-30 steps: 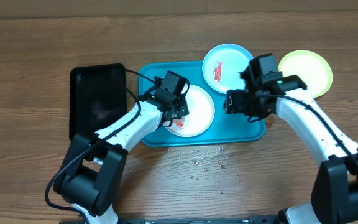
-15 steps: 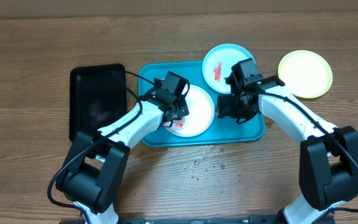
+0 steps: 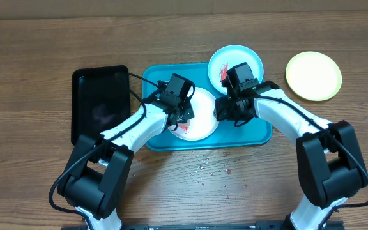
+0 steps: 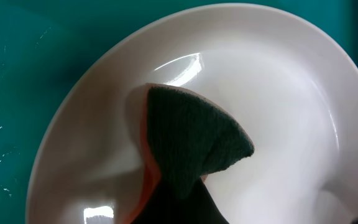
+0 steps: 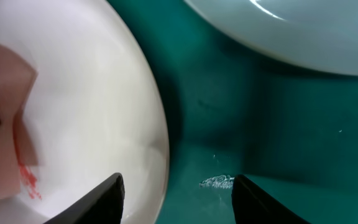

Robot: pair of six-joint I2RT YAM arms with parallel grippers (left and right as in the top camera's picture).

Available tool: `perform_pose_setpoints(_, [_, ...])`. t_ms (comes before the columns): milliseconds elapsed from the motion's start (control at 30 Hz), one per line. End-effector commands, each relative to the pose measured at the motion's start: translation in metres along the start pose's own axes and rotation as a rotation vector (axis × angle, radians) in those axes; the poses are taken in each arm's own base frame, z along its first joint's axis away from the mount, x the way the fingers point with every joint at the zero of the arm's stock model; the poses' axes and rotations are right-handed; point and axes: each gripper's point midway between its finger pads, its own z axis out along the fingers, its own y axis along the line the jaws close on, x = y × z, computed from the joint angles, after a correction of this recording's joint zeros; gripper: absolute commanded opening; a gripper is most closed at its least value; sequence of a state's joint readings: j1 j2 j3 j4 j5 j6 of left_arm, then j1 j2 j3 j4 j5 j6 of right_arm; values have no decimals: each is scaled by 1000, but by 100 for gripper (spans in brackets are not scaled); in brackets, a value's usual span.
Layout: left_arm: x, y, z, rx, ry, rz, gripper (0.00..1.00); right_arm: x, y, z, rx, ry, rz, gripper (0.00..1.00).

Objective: Clean dirty plates on tray and stack at the side
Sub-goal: 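Scrub the white plate's red smear with the sponge in the left gripper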

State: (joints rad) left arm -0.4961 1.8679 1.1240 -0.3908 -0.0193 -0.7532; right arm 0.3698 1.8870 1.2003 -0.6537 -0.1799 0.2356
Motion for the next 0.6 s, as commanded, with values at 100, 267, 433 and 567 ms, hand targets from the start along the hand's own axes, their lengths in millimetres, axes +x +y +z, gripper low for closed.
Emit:
perform_pose_setpoints(100, [-1,1,5,-13,-6,-9,4,0,-4,16,16,6,2,51])
perform_pose_setpoints(267, [-1,1,5,-13,-6,-8,4,4,1,30,32,16,-26,46])
perform_pose_setpoints(433, [-1,1,5,-13,-6,-9,4,11,-3,44,150,9,-32,37])
perform_pose_setpoints(567, [0,2,5,-17,-2,-8,4,17,0,51,184,16,-45,31])
